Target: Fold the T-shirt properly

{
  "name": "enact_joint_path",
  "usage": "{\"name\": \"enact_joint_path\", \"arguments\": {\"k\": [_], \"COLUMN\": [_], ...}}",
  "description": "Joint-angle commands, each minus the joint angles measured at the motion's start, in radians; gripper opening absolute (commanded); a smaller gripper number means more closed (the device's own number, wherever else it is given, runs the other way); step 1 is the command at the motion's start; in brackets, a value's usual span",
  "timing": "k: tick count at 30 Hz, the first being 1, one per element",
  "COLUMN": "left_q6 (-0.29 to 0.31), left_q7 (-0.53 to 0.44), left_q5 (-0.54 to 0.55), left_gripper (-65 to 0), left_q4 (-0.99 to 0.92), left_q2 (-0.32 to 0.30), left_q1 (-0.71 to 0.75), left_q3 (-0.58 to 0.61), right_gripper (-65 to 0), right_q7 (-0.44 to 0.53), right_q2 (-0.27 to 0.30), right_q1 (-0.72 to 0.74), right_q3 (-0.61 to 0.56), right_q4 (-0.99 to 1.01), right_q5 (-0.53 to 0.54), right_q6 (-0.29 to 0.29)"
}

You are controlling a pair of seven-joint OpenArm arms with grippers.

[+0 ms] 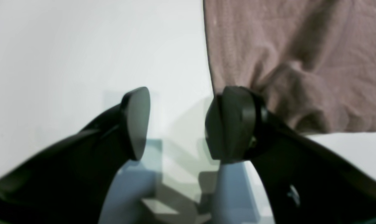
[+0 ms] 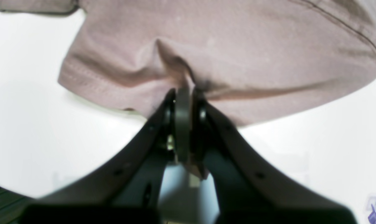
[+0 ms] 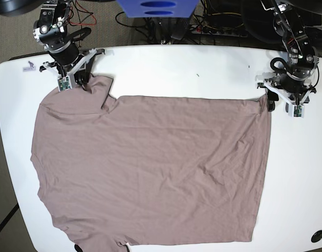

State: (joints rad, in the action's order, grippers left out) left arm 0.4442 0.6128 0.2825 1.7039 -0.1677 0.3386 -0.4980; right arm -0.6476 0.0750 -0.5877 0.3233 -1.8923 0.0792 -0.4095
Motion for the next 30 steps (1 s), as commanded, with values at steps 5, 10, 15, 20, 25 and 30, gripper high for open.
{"name": "enact_joint_path", "arguments": {"k": [5,10,15,20,25,30], "left_q6": [-0.006,-0.008,-0.003,-0.002,0.000,0.005], "left_q7": [0.006,0.005,0.000,-0.002,0.001,0.021], "left_q5": [-0.012,-0.022,-0.025,-0.022,-0.001,0.013], "left_gripper": [-29.6,-29.7,-29.8,-29.8,-29.7,-29.7], "left_q4": [-0.007,-0.014,-0.013,-0.006,0.042,0.085], "left_q2": [-0.015,-0.012,-0.008,0.000,0.021,0.045], "left_q1": [0.012,0.021,0.039,0.045,0.031,0.025], "left_q3": [0.012,0.014,0.010,0.004,-0.015,-0.043], "right_gripper": [-65.0,-65.0,-65.0,-65.0,-65.0,-64.9], "right_q7": [-0.038,-0.038,-0.037,-0.038,-0.053,-0.055], "right_q2": [0.006,0.006,0.007,0.008,0.005,0.004], "right_q1": [-0.008,-0.007,-0.008,-0.007,-0.008,-0.007], "right_q3": [-0.002,-0.003,-0.007,-0.008,-0.003,-0.002], "right_q4": [-0.002,-0.003,0.000,0.000,-0.003,-0.003], "right_q5": [-0.010,-0.010,-0.013,-0.014,-0.014,-0.014], "right_q6": [-0.003,-0.003,-0.003,-0.002,0.000,0.001]}}
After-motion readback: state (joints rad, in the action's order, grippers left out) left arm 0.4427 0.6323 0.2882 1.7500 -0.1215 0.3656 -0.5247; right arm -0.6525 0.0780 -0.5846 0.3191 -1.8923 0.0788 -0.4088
